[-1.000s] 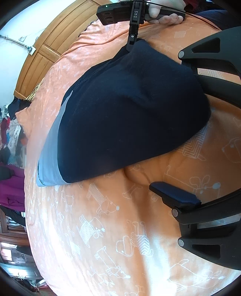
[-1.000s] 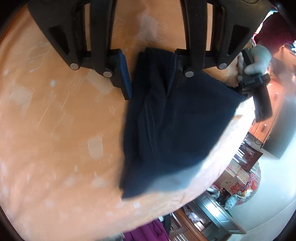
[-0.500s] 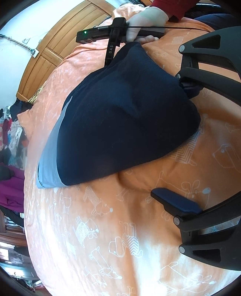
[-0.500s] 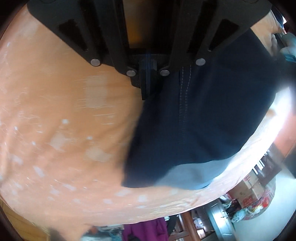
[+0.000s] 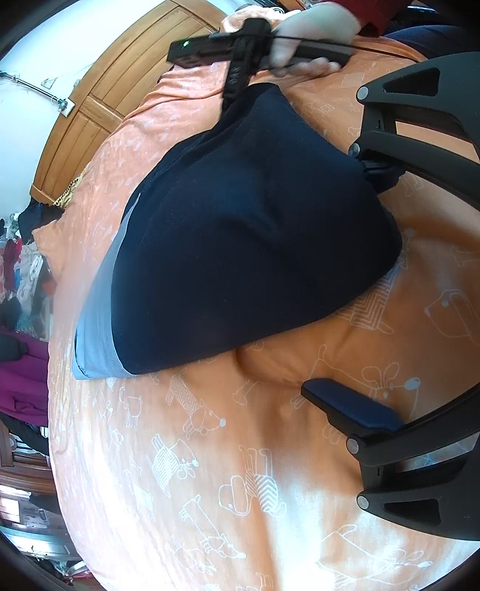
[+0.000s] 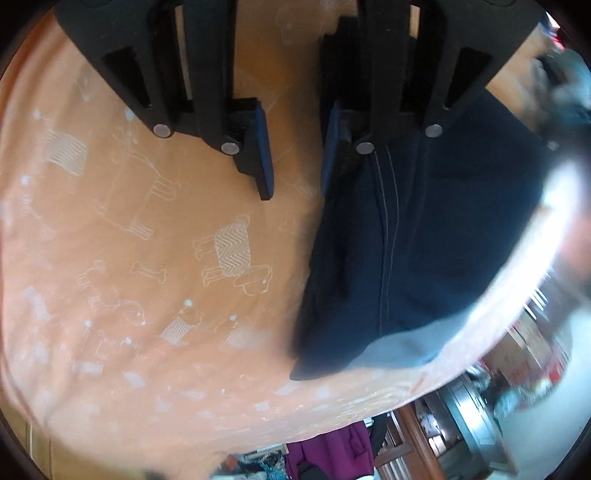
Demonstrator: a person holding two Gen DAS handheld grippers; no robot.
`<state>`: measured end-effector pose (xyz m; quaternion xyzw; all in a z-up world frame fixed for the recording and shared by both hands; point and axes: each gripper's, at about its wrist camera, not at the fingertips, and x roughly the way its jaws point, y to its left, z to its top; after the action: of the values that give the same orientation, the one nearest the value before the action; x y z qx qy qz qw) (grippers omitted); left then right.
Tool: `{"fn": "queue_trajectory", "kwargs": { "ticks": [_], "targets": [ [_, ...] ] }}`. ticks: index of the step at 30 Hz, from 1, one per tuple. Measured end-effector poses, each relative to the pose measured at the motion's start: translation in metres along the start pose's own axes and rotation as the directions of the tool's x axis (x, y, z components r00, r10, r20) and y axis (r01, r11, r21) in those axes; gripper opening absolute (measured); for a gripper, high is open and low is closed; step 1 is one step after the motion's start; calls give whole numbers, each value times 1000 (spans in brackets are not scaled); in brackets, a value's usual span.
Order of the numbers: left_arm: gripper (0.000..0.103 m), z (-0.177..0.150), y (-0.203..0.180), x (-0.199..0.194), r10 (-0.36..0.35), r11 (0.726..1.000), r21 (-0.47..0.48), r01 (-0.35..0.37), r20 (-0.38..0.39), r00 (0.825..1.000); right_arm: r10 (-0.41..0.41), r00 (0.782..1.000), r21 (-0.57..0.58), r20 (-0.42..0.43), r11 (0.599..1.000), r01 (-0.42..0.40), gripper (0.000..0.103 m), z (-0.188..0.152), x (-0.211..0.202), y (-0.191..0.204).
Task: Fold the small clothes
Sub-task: 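Open the right tool and pull both tools back from the folded jacket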
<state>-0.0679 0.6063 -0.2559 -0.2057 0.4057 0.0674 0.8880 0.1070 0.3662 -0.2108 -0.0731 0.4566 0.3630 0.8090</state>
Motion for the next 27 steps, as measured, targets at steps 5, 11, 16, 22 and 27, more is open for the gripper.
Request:
{"fn": "queue_trajectory", "kwargs": {
  "ticks": [5, 11, 16, 22, 27],
  "targets": [
    [91, 1, 0, 0, 7, 1000, -1, -7, -4, 1000, -49, 998, 44, 34, 998, 47, 31, -4, -15, -15],
    [91, -2, -2, -2, 31, 999, -18, -31, -13, 999, -124, 992, -72, -30, 990, 122, 38, -12, -10, 7],
    [91, -2, -9, -12, 89, 995, -29, -91, -59, 994, -37, 999, 60, 2, 998, 37, 52, -15, -43, -16],
    [98, -26, -31, -29, 174, 984, -5, -177, -129, 976, 70, 997, -33, -22, 997, -71, 85, -49, -88, 9],
    [103, -46, -52, -19, 245, 970, 46, -240, -157, 957, 86, 987, -65, -134, 993, -95, 94, -73, -69, 21]
  ]
}}
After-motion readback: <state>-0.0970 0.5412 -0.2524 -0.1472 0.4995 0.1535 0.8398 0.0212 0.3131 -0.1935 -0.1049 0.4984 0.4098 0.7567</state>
